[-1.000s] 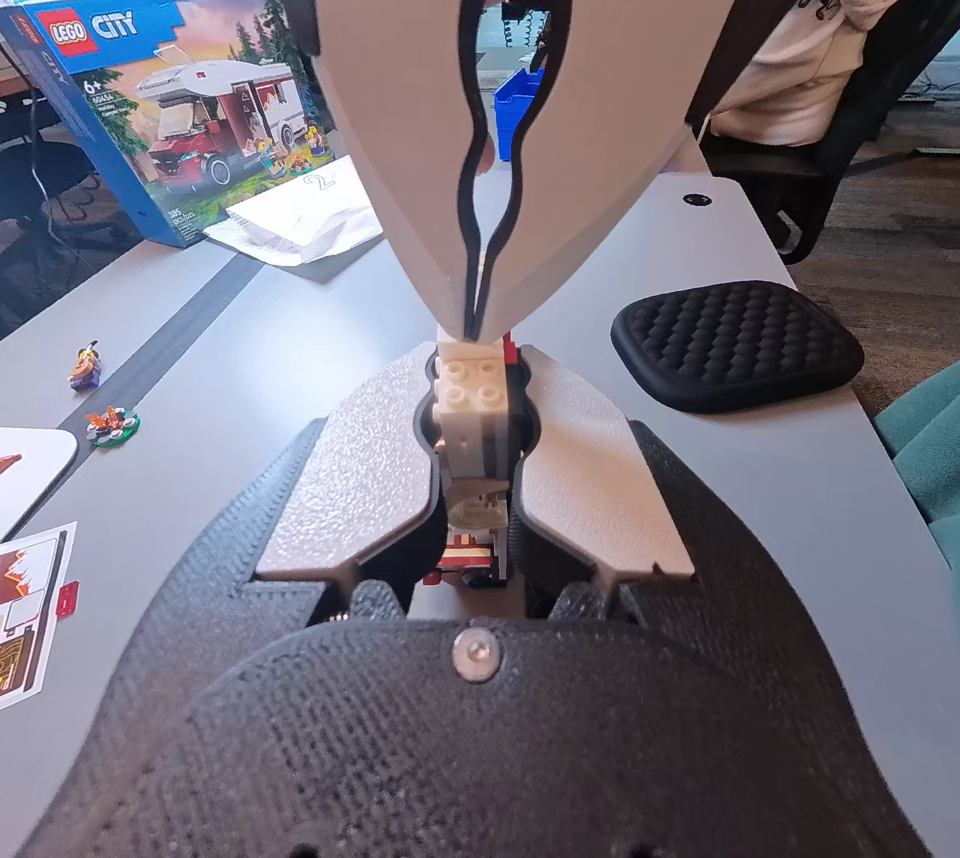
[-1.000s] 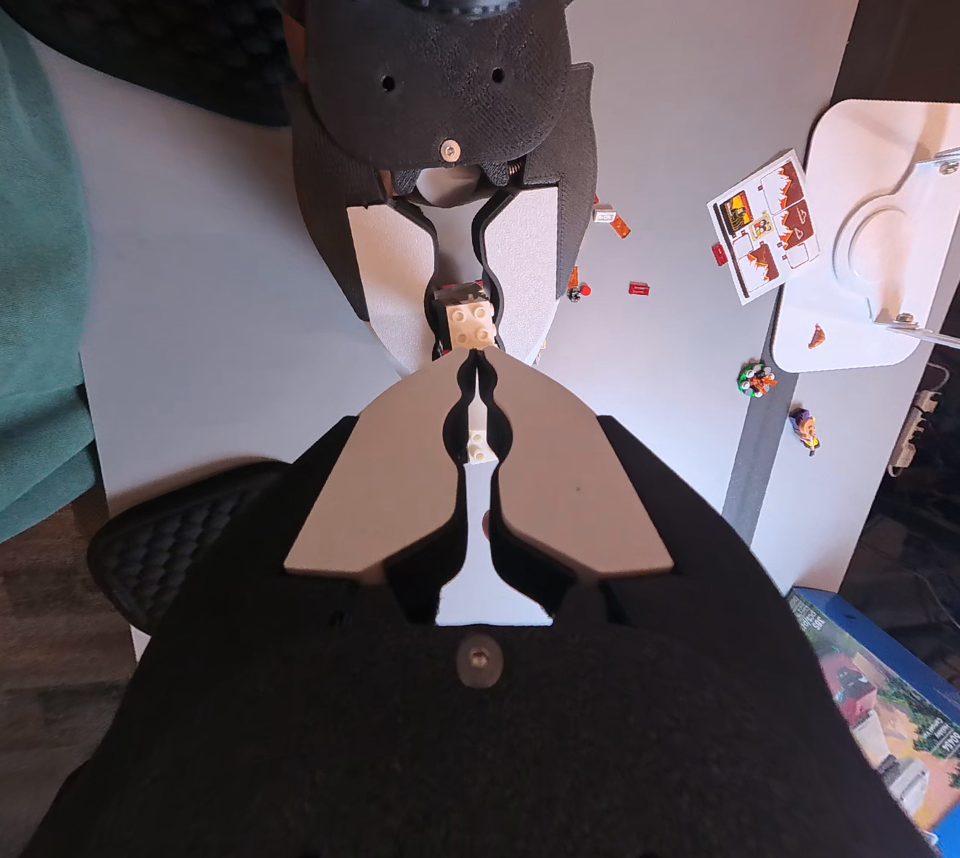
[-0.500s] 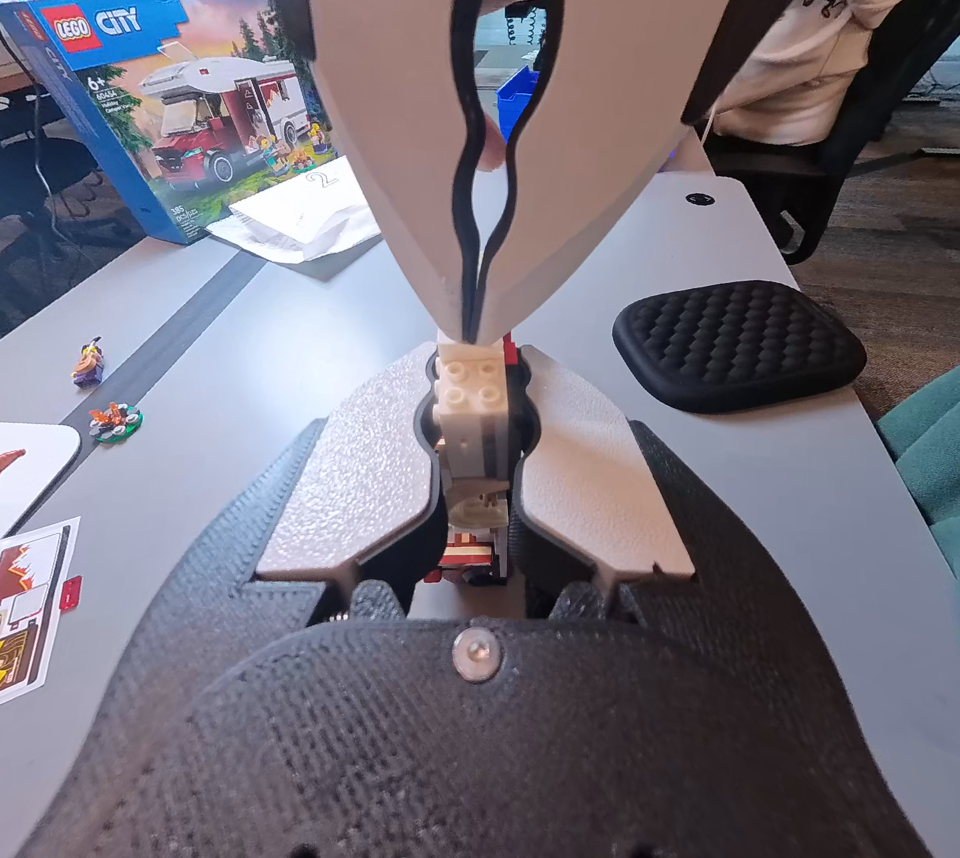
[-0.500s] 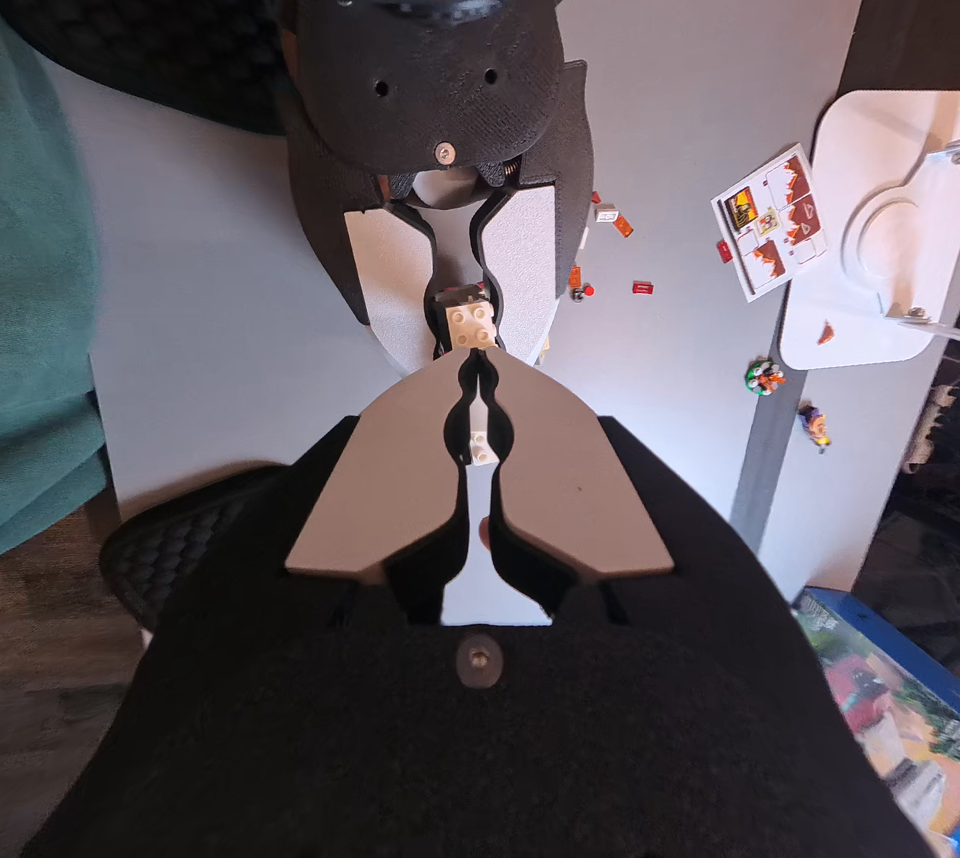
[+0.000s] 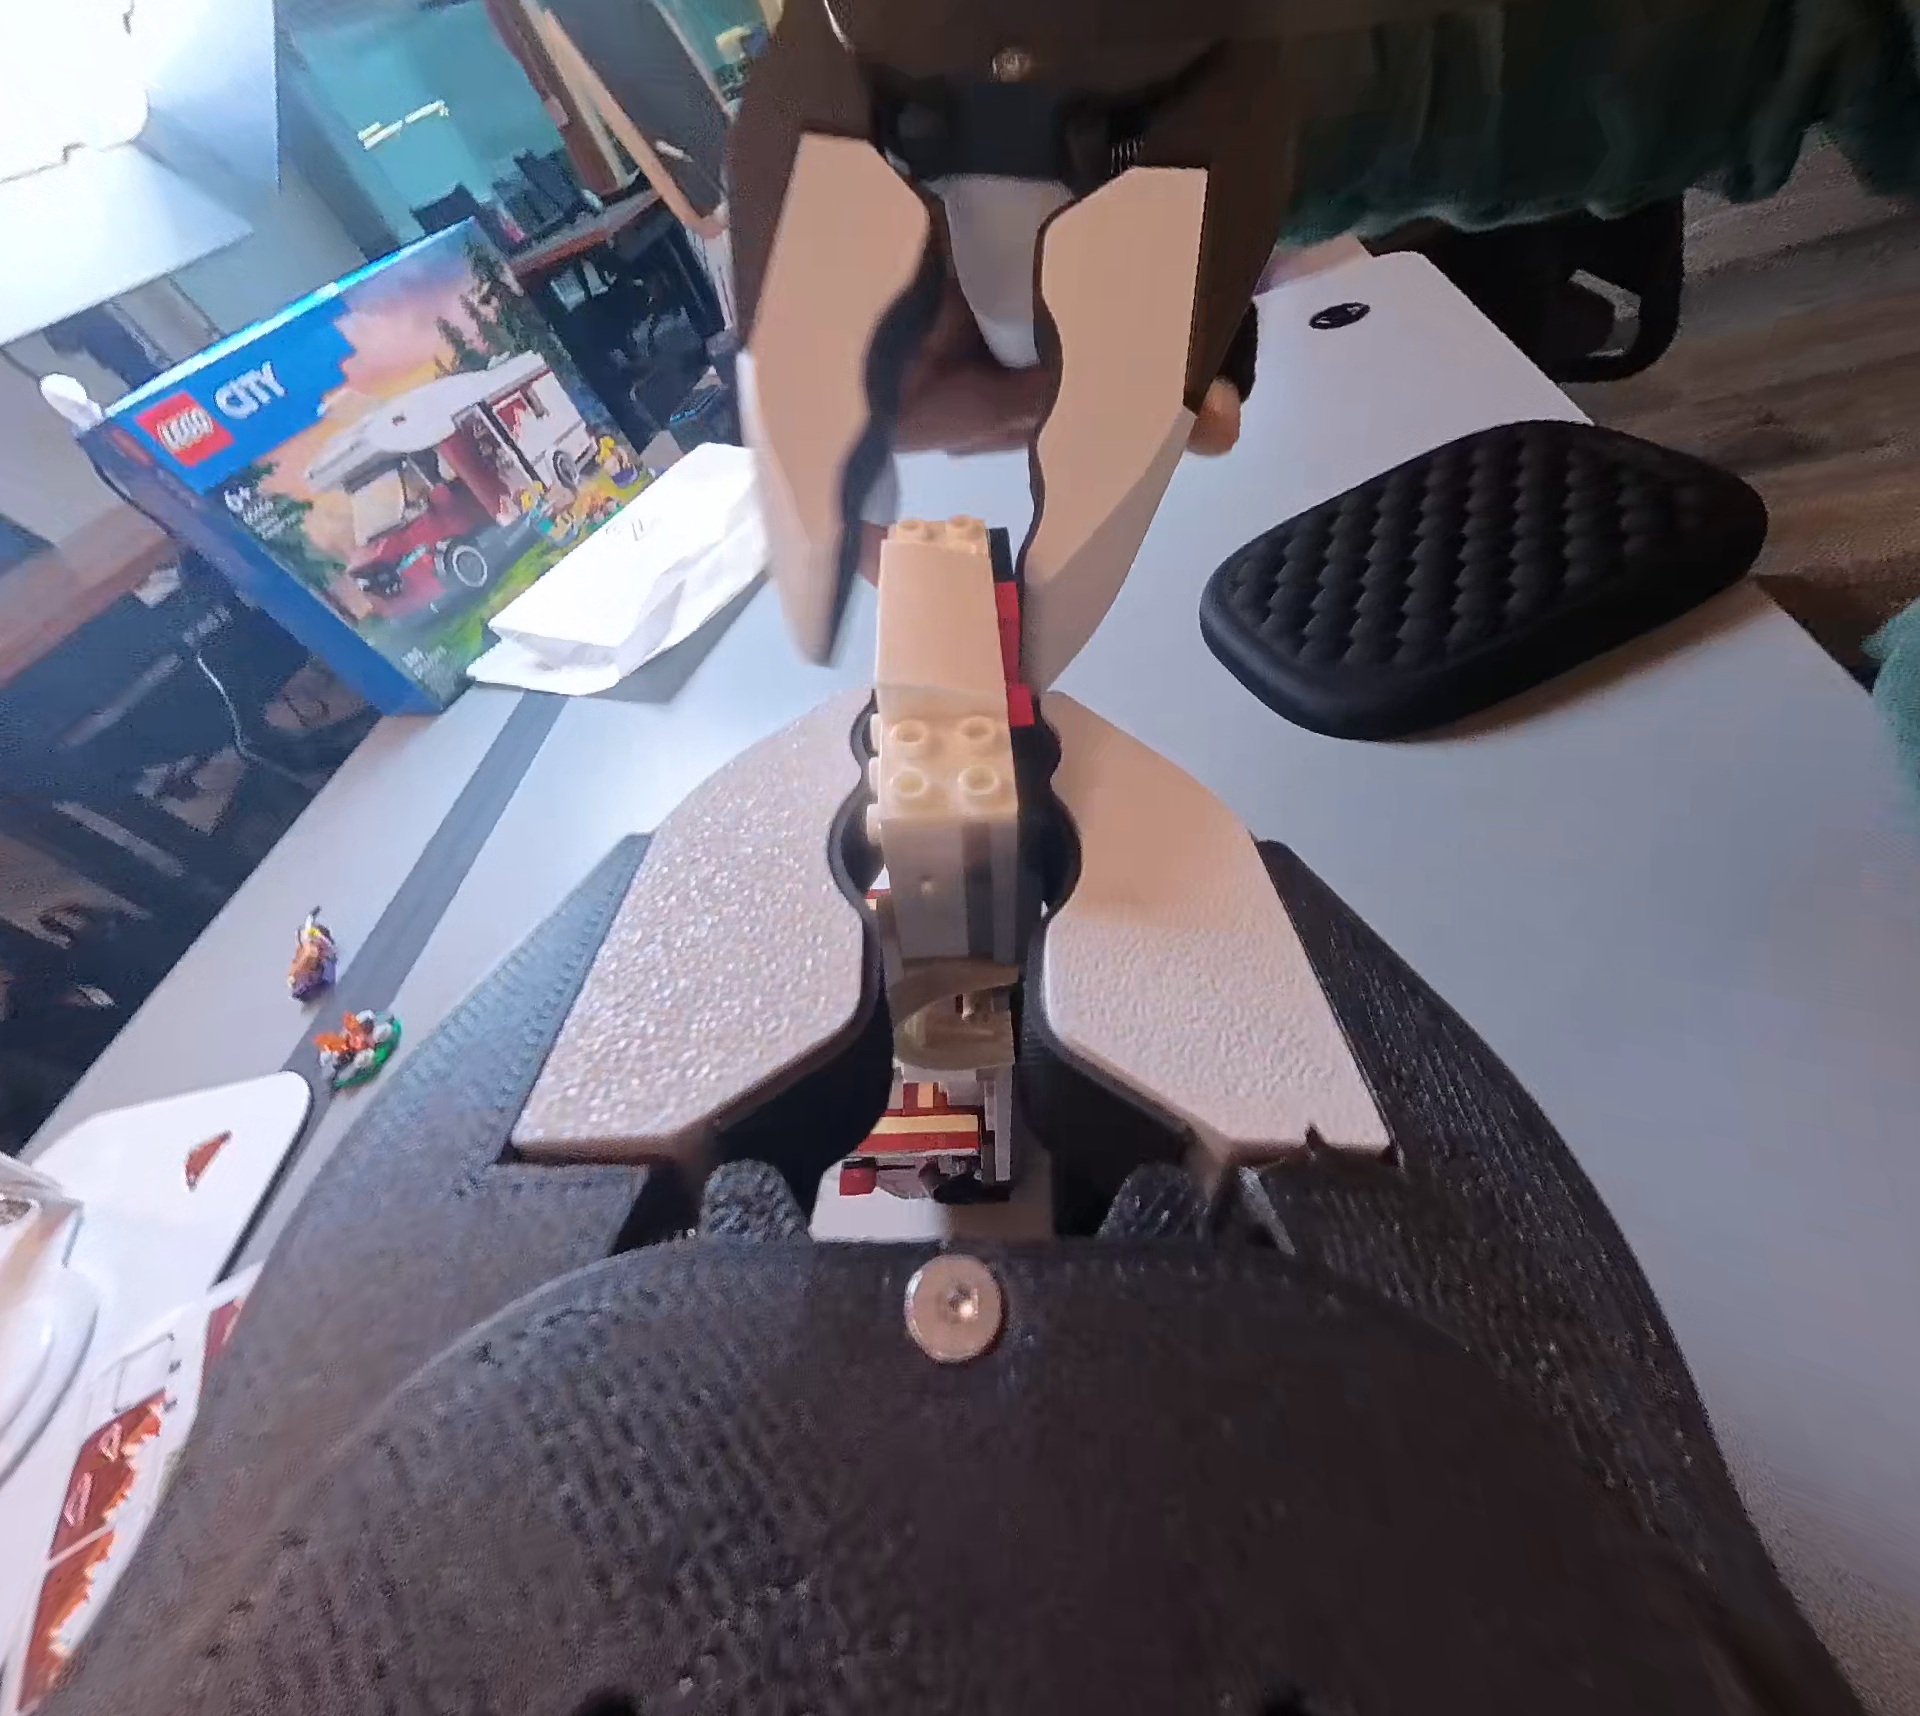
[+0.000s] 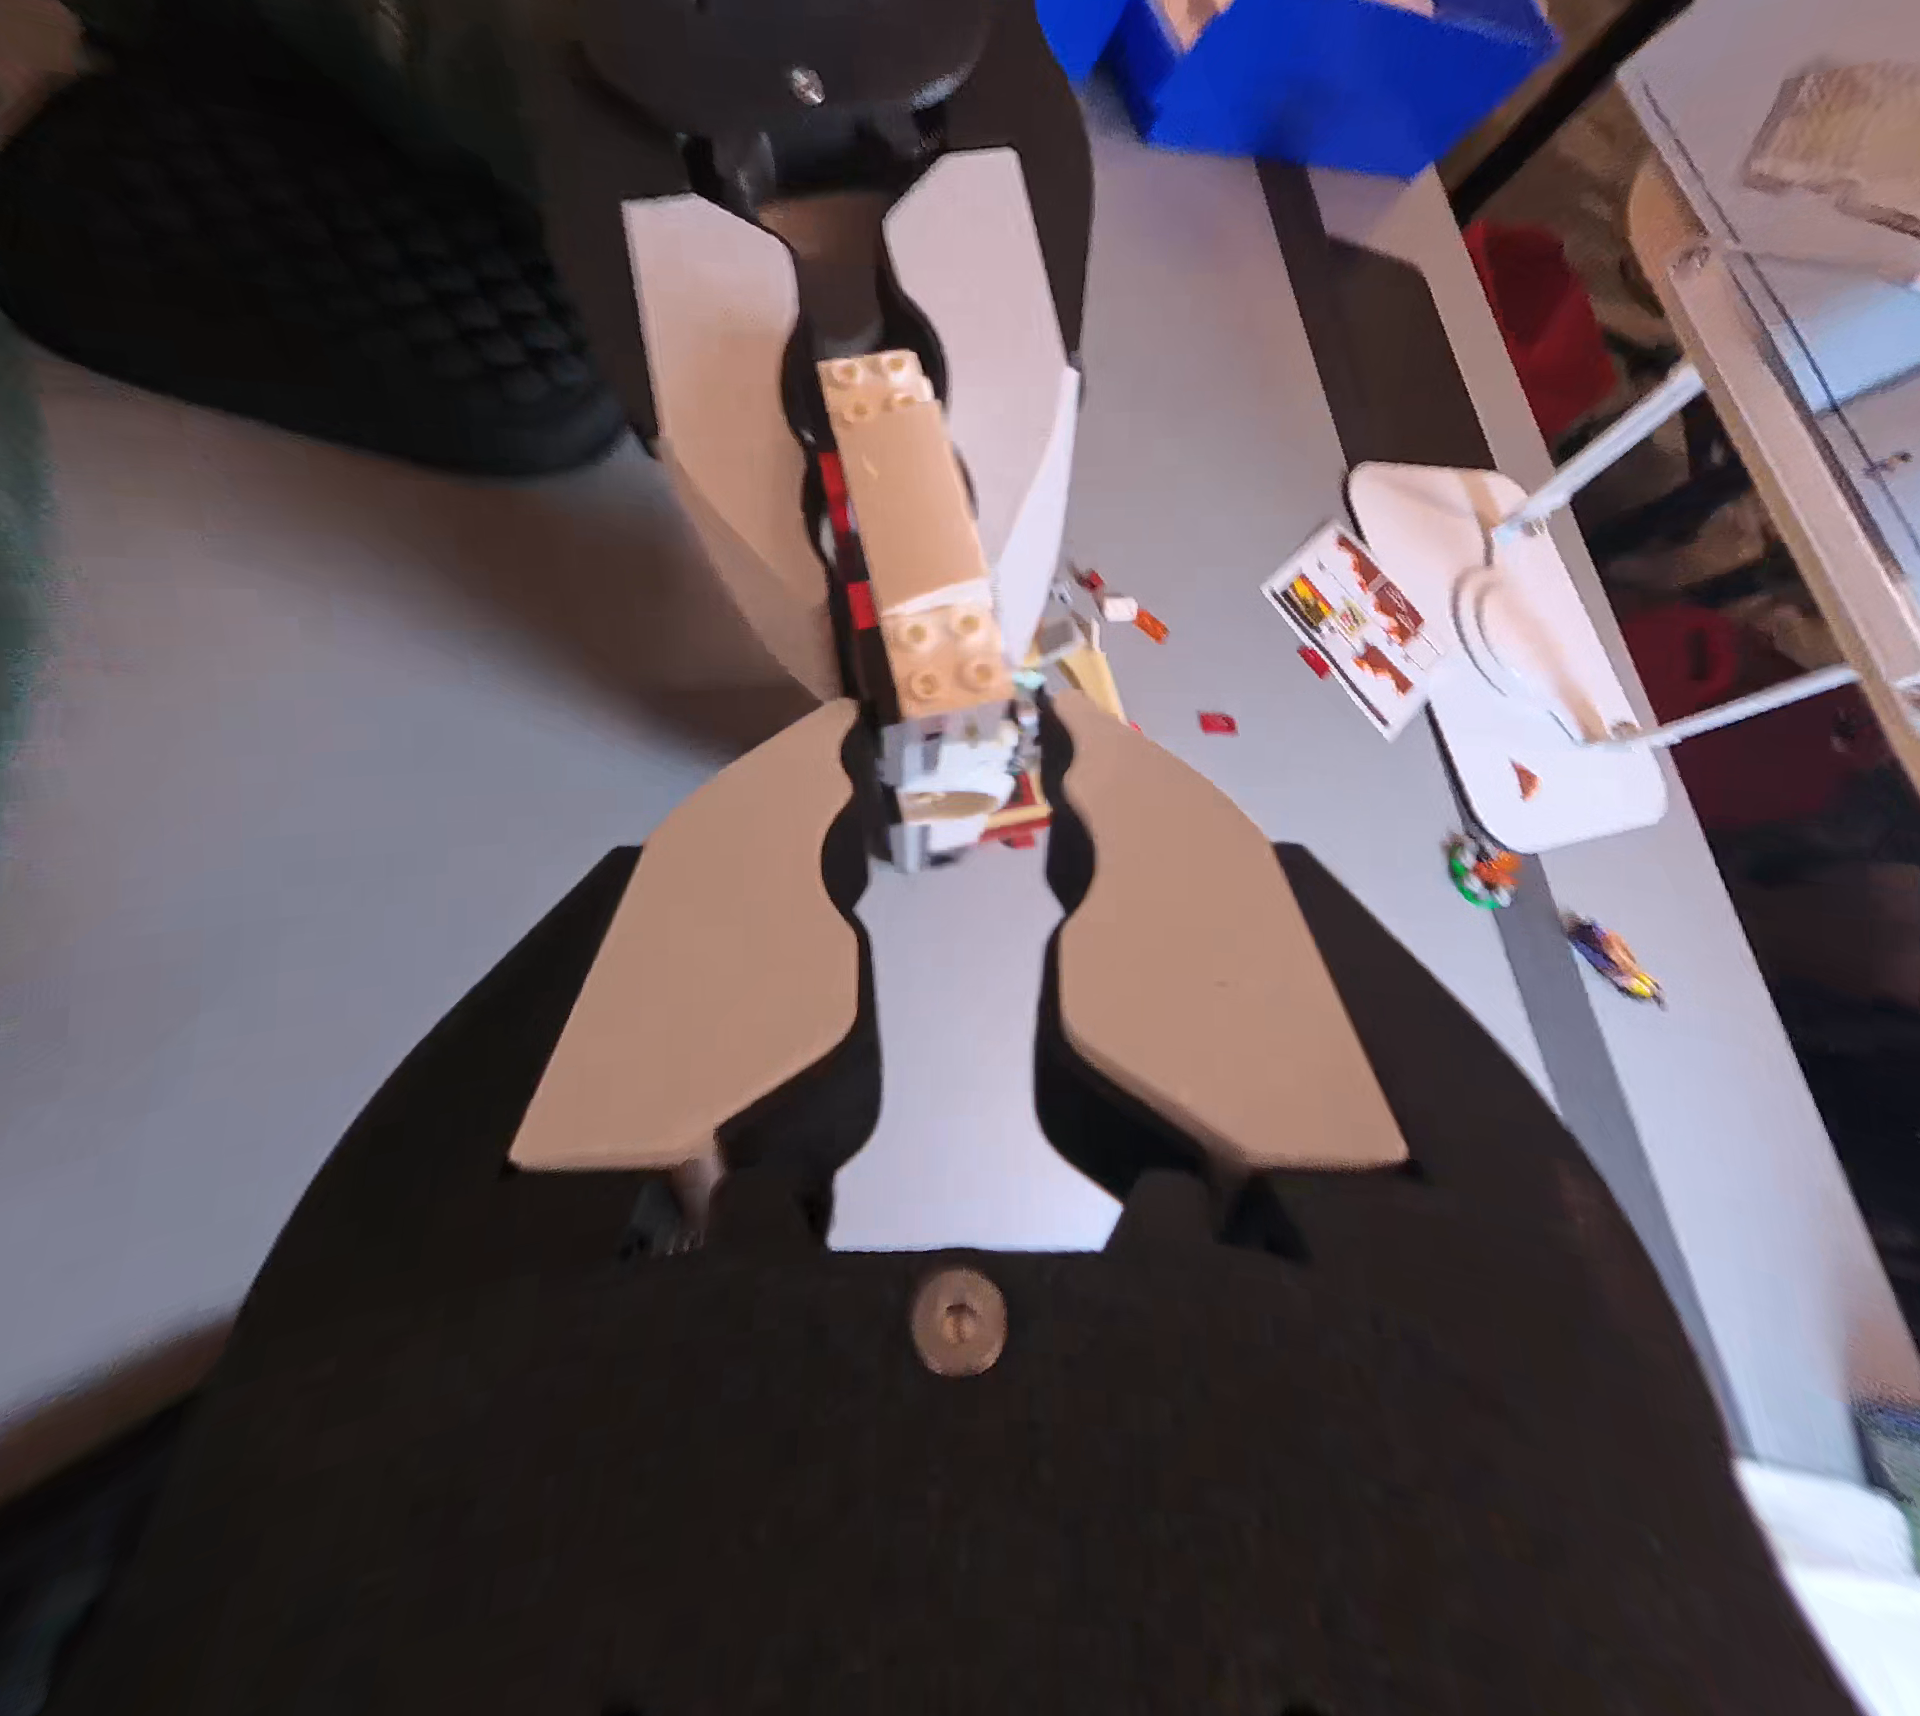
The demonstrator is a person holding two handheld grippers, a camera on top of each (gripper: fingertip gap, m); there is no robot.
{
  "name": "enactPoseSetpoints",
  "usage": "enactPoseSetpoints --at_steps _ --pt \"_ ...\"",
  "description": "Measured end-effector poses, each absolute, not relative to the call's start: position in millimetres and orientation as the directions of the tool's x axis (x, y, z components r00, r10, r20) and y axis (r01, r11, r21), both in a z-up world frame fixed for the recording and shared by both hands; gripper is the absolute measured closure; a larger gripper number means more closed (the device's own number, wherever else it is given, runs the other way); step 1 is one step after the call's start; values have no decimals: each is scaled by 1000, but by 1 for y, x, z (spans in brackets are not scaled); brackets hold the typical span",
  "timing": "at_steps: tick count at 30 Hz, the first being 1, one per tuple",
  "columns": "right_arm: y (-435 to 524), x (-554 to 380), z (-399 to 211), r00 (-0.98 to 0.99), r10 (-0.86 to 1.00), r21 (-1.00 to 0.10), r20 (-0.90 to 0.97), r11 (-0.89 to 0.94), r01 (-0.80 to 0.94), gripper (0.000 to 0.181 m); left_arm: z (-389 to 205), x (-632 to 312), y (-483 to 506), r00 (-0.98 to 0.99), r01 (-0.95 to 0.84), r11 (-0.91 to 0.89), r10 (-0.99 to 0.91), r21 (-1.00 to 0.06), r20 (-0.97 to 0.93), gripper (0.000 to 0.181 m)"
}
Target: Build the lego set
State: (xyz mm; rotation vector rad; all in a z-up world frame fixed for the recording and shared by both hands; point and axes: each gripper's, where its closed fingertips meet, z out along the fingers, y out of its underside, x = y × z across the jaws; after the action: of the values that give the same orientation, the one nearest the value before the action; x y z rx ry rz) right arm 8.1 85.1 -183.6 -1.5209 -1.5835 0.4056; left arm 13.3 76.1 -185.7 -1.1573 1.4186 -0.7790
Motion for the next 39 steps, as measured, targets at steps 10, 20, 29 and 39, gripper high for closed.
enactPoseSetpoints --at_steps 10,20,29,39 --pt "52 -15 -191 346 708 -733 615 353 581 159 -192 -20 64 112 -269 318 -927 -909 -357 136" --pt "22 -63 -229 251 373 -419 893 488 766 159 -240 -88 51 250 -496 255 -874 -830 -418 154" --pt "39 -90 -255 138 355 -304 925 468 830 159 -262 -102 42 244 -345 -314 -940 -884 239 108" --pt "55 -94 -275 104 386 -293 917 472 831 150 -277 -105 67 303 -368 -297 -934 -881 189 113"
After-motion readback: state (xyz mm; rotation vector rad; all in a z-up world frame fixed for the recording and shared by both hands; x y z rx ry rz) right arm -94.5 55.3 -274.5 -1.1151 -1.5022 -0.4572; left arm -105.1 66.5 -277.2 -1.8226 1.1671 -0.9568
